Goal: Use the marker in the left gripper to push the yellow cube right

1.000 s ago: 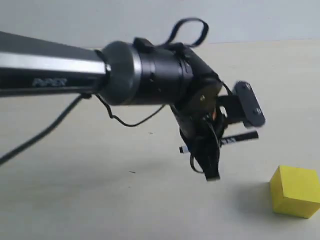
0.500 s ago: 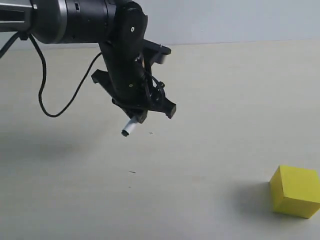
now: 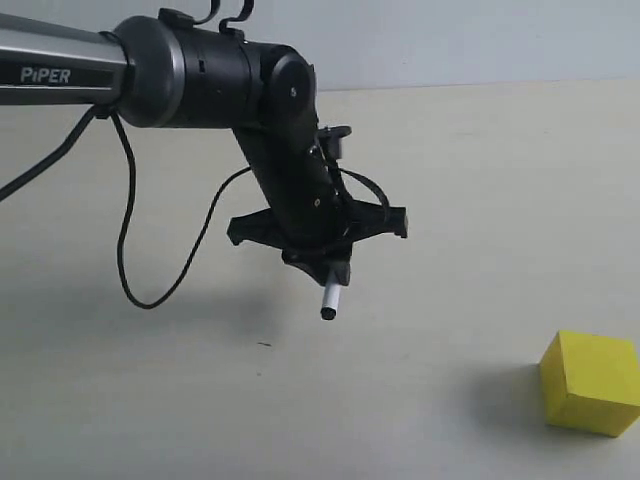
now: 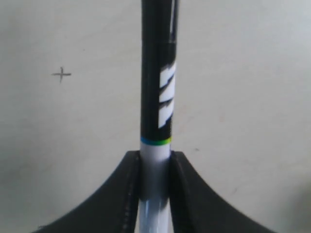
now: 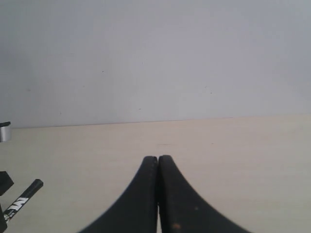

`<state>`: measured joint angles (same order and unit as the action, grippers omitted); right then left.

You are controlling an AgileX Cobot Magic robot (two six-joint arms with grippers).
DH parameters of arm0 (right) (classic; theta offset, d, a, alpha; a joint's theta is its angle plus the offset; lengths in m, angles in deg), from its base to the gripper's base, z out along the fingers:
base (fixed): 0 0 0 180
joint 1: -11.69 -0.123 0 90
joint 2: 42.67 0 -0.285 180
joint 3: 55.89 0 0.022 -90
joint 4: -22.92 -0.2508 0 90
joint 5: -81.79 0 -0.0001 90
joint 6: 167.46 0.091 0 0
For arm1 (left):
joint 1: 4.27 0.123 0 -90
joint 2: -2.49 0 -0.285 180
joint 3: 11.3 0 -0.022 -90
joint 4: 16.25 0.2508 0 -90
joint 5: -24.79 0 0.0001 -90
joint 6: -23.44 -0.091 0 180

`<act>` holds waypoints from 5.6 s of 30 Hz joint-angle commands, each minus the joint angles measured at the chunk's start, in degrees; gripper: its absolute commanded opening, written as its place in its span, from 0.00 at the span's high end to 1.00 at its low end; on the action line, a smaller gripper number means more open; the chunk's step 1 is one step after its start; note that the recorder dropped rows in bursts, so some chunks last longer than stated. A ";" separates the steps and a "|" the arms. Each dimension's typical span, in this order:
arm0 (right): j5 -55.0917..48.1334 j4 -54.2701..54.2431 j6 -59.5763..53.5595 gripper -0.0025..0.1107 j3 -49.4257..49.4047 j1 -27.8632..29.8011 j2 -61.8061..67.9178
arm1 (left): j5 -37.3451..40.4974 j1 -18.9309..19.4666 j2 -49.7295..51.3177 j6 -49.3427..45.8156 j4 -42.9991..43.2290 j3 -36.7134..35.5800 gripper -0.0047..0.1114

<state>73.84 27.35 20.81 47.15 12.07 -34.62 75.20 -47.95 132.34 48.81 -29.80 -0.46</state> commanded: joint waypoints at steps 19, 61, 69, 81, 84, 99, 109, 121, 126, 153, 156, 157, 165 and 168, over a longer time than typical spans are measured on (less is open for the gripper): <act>0.27 0.09 -0.04 0.98 -0.26 -0.05 -0.27 | -0.68 1.10 4.59 14.52 9.96 0.12 0.96; 0.27 0.09 -0.04 0.98 -0.26 -0.05 -0.27 | 1.08 2.01 0.65 13.54 9.81 2.89 0.55; 0.27 0.09 -0.04 0.98 -0.26 -0.05 -0.27 | 3.71 1.44 -8.74 -0.09 10.48 3.70 0.95; 0.27 0.09 -0.04 0.98 -0.26 -0.05 -0.27 | -25.98 -0.56 -37.91 -5.91 14.32 -30.43 0.95; 0.27 0.09 -0.04 0.98 -0.26 -0.05 -0.27 | -28.73 -0.56 -47.36 -5.91 14.21 -38.83 0.95; 0.27 0.09 -0.04 0.98 -0.26 -0.05 -0.27 | -25.25 -0.56 -71.85 -5.91 14.21 -51.64 0.95; 0.27 0.09 -0.04 0.98 -0.26 -0.05 -0.27 | -21.02 -0.39 -72.19 -4.91 14.23 -52.83 0.95; 0.27 0.09 -0.04 0.98 -0.26 -0.05 -0.27 | -47.89 20.80 -105.32 -2.88 14.10 -80.60 0.95; 0.27 0.09 -0.04 0.98 -0.26 -0.05 -0.27 | -59.47 23.69 -114.51 -1.04 14.10 -88.06 0.95; 0.27 0.09 -0.07 0.98 -0.26 -0.05 -0.27 | -43.00 27.16 -122.06 -15.98 17.69 -88.06 0.95; 0.27 0.09 -0.07 0.98 -0.26 -0.05 -0.27 | -41.55 27.16 -122.06 -15.98 17.69 -88.06 0.95; 0.27 0.09 -0.07 0.98 -0.26 -0.05 -0.27 | -41.55 27.16 -122.06 -15.98 17.69 -88.06 0.95; 0.27 0.09 -0.07 0.98 -0.26 -0.05 -0.27 | -41.55 27.16 -122.06 -15.98 17.69 -88.06 0.95; 0.27 0.09 -0.07 0.98 -0.26 -0.05 -0.27 | -41.55 27.16 -122.06 -15.98 17.69 -88.06 0.95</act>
<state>73.84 27.35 20.91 47.15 12.07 -34.62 33.79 -20.91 10.61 33.06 -12.34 -88.31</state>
